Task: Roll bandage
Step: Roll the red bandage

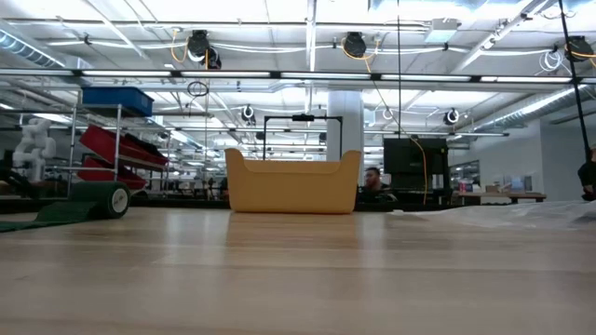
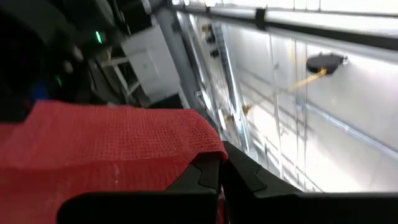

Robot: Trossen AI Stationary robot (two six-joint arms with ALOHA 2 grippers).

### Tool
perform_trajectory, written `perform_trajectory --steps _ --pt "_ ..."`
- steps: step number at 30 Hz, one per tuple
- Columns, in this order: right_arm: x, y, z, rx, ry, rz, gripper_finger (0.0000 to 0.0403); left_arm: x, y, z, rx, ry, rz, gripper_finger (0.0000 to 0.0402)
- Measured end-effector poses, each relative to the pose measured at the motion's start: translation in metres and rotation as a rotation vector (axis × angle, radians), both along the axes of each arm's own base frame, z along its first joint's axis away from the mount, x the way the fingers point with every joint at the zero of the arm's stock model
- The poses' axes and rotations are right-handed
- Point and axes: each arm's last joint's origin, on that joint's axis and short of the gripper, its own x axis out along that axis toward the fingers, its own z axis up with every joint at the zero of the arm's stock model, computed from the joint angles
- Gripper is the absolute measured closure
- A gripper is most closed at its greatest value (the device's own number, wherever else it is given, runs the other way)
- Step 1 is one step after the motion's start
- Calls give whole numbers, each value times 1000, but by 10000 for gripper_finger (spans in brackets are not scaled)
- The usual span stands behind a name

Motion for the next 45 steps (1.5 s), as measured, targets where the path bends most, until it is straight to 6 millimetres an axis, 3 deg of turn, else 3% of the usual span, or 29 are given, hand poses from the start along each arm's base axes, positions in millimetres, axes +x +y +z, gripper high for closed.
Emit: perform_trajectory --steps 26,45 --pt "17 -9 -30 185 183 -38 403 -36 -26 1 50 -8 -62 372" --pt "19 -15 -54 320 291 -94 403 -39 -28 1 50 -9 -67 372"
